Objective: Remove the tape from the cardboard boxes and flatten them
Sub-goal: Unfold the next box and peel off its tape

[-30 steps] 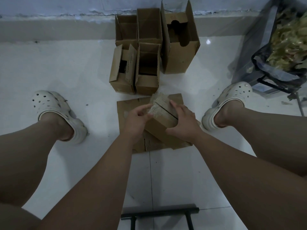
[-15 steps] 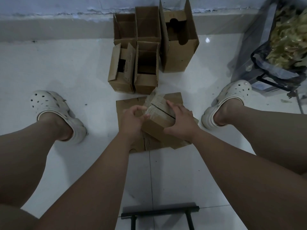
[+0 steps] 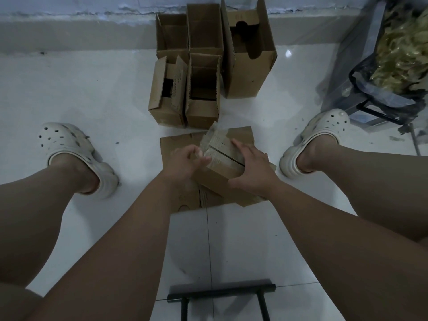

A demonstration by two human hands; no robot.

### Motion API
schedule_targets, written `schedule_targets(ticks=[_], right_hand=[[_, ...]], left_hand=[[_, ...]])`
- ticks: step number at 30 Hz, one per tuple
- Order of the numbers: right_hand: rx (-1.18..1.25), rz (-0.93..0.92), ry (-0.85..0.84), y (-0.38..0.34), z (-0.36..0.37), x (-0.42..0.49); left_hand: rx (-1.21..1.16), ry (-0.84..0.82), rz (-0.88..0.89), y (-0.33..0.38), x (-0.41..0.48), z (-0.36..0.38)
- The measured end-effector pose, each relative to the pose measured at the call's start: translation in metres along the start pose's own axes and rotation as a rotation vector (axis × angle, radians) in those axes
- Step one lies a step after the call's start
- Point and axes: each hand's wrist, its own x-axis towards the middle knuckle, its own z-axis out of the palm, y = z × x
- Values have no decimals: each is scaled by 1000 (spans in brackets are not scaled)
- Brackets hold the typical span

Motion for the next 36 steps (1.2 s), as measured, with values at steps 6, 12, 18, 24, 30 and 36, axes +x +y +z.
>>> schedule_targets(ticks=[6, 12, 18, 24, 30, 36], right_hand=[[6, 47, -92, 5, -9, 4], [9, 27, -114, 4, -9, 3], [-13, 17, -66, 6, -4, -1], [16, 16, -35, 2, 1, 4], [28, 45, -3, 5, 2, 7], [26, 56, 36, 3, 5, 11]], left_hand=[[90, -229, 11, -2, 4, -20], [177, -144, 66, -7, 5, -18], [211, -99, 21, -12, 3, -10], [164, 247, 51, -13, 0, 10], [226, 463, 194, -7, 3, 20], [311, 485, 178, -3, 5, 22]])
